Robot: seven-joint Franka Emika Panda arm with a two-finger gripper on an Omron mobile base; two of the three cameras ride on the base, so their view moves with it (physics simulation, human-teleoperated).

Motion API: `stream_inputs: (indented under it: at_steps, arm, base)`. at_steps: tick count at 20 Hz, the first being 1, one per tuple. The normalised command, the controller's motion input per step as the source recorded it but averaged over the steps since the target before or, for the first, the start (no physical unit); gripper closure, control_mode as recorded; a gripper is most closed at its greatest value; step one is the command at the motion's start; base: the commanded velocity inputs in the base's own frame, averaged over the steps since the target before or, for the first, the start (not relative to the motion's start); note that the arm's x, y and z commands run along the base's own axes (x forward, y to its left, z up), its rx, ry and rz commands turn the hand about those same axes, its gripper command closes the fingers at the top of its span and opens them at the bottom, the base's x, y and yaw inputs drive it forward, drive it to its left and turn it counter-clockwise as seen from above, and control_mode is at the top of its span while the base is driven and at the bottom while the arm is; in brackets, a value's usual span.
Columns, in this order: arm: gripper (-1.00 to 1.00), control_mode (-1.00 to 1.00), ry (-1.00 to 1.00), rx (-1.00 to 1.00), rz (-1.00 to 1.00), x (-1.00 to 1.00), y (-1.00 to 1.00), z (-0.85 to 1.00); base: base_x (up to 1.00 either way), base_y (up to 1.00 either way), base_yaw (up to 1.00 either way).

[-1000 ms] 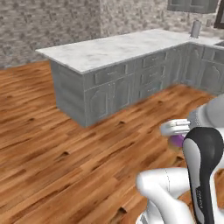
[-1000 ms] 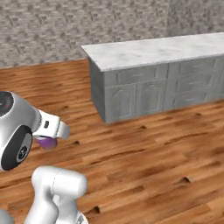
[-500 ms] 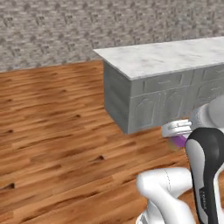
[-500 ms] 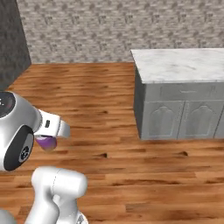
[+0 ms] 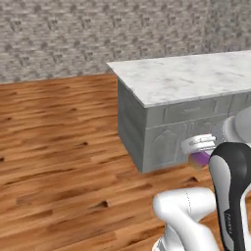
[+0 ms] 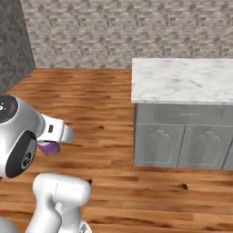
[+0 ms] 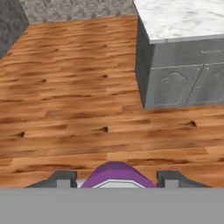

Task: Move the drinks to the dining counter.

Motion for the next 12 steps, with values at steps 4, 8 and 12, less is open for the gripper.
stream_inputs:
  at_steps: [4,8,12]
  arm:
    - [1.0,1.0,0.0,0.0,0.0,0.0,0.0,0.0]
    - [1.0,1.0,0.0,0.0,0.0,0.0,0.0,0.0]
    - [1.0,1.0,0.0,0.0,0.0,0.0,0.0,0.0]
  base:
    - [1.0,-0.72,0.24]
    - [1.0,-0.76,0.25]
    - [1.0,-0.73,0.23]
